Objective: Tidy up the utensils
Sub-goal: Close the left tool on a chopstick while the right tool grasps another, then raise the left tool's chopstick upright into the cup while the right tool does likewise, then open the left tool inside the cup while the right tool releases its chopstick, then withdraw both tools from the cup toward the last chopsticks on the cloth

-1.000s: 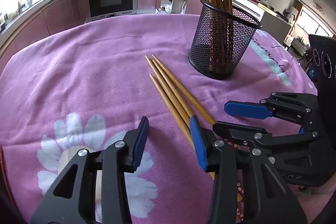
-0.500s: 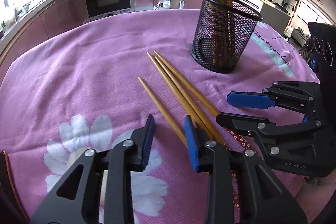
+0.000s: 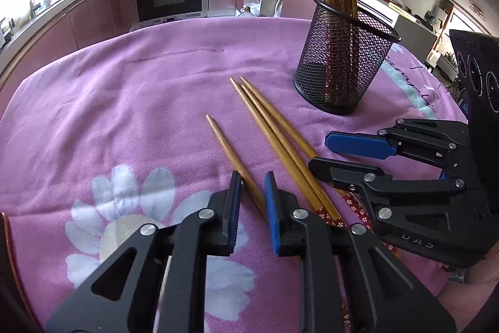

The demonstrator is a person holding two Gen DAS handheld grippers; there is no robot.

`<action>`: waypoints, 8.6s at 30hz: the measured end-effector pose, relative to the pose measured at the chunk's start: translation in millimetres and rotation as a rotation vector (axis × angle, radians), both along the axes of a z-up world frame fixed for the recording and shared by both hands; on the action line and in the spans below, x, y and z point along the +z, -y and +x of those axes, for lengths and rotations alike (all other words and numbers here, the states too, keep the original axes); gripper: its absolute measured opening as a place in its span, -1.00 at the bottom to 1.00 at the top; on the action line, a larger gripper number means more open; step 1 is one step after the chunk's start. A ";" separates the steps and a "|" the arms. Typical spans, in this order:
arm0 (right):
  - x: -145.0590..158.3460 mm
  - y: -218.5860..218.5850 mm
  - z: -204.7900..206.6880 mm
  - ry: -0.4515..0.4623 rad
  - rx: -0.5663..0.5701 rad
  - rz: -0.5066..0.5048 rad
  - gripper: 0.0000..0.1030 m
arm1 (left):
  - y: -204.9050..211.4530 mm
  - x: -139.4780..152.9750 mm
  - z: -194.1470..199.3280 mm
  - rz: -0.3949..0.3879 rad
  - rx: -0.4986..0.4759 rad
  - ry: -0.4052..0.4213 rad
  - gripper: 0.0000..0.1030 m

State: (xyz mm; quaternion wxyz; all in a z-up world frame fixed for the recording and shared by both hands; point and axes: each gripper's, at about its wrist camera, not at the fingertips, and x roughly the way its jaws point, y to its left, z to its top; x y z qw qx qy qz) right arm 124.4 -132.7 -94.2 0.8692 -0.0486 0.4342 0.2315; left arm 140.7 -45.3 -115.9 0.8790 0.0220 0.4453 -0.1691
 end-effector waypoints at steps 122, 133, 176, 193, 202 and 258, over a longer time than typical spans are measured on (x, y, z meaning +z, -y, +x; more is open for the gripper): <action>103.4 71.3 -44.1 0.230 0.091 0.400 -0.89 | 2.8 128.0 -17.9 -0.316 -0.154 0.183 -0.86; 144.5 116.3 -43.7 0.344 -0.004 0.393 -0.89 | -1.8 173.6 -20.6 -0.320 -0.160 0.288 -0.86; 112.6 106.8 53.4 0.162 -0.062 0.191 -0.89 | 53.7 164.5 83.4 -0.159 -0.174 0.193 -0.86; 94.9 95.5 69.1 0.120 -0.100 0.185 -0.87 | 72.1 128.6 108.5 -0.122 -0.137 0.150 -0.85; 89.4 97.1 64.2 0.114 -0.114 0.197 -0.63 | 63.5 114.8 94.3 -0.096 -0.088 0.182 -0.49; 25.7 38.0 -23.3 -0.015 0.045 0.220 -0.06 | -33.2 65.8 -30.1 0.012 0.178 0.231 0.61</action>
